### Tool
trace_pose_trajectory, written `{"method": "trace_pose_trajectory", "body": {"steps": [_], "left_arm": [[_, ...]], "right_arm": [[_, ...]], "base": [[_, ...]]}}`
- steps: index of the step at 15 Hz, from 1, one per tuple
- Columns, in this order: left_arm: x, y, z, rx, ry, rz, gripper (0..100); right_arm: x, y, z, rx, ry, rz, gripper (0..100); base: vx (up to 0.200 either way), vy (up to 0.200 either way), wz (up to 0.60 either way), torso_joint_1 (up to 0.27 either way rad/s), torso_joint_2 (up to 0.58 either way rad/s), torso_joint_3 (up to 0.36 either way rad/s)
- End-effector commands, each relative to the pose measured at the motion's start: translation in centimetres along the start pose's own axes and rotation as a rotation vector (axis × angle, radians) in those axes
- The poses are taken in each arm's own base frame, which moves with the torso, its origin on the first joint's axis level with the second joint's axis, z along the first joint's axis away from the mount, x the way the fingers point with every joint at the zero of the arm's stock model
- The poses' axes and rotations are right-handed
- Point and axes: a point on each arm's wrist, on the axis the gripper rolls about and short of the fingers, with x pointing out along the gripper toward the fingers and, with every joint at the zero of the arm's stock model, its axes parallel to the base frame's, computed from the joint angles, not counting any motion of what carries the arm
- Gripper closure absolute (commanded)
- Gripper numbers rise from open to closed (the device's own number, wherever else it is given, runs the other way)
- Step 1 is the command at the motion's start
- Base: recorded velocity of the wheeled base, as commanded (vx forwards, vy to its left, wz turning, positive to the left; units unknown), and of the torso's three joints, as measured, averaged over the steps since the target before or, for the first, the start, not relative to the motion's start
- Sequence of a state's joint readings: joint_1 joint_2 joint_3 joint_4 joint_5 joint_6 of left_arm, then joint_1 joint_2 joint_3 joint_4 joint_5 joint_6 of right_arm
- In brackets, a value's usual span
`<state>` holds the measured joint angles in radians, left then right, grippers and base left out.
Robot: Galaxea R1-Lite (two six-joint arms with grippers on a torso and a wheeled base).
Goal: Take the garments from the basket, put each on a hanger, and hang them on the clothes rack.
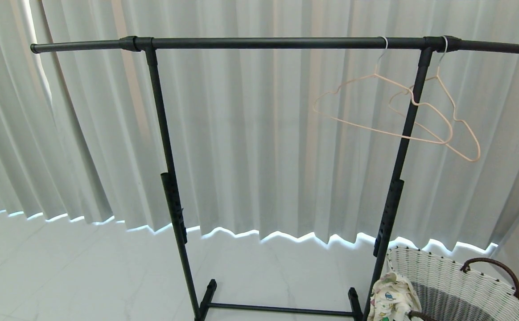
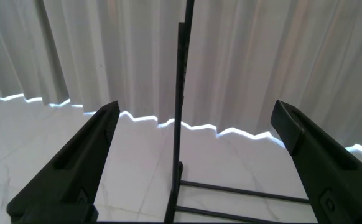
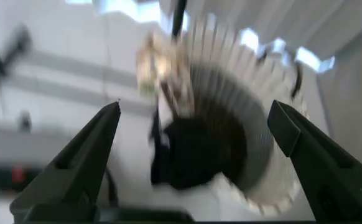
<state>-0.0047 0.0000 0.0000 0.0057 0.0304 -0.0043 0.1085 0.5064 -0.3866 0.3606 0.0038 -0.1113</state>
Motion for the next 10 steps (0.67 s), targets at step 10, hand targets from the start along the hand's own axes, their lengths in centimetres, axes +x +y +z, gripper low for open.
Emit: {"method": "trace_pose_trajectory", "body": {"steps": [10], "left_arm": [[0.0, 0.0, 0.0, -0.002, 0.000, 0.000, 0]], "right_arm": [[15.8, 0.0, -2.4, -0.512, 0.846, 0.109, 0]], "base": [[0.000, 0.000, 0.00, 0.000, 0.00, 0.000]]}}
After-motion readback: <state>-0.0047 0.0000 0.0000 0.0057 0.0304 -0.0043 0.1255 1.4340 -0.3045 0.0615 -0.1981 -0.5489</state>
